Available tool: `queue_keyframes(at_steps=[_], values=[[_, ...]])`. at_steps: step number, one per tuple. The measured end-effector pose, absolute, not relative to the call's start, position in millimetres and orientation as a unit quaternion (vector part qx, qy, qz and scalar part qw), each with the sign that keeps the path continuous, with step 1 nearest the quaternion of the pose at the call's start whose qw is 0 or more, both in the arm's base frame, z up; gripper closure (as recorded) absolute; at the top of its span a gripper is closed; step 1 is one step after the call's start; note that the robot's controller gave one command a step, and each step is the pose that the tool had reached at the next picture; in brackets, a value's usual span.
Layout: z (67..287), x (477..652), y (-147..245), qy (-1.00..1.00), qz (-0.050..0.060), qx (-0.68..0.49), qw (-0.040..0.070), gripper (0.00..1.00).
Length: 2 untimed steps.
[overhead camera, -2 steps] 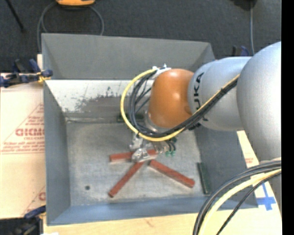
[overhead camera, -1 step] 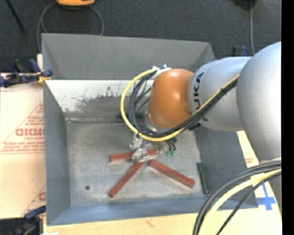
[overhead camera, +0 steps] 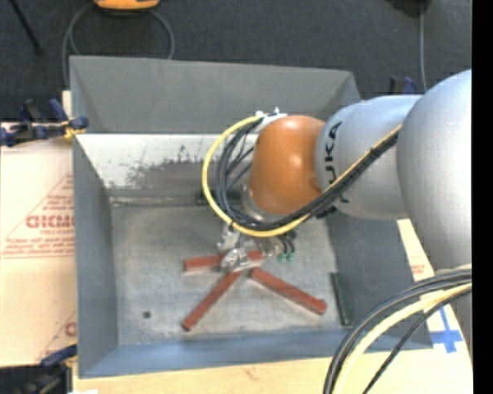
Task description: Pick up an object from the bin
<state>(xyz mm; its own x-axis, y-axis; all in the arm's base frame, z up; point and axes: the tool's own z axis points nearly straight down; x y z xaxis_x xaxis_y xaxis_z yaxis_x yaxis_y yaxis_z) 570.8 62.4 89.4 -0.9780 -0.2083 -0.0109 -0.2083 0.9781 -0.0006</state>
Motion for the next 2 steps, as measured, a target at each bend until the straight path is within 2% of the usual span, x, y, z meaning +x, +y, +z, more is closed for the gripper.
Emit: queue_keyframes(at_steps=[2], values=[[89.3, 570.8, 62.4, 0.995, 0.0, -0.105, 0.005, 1.0]])
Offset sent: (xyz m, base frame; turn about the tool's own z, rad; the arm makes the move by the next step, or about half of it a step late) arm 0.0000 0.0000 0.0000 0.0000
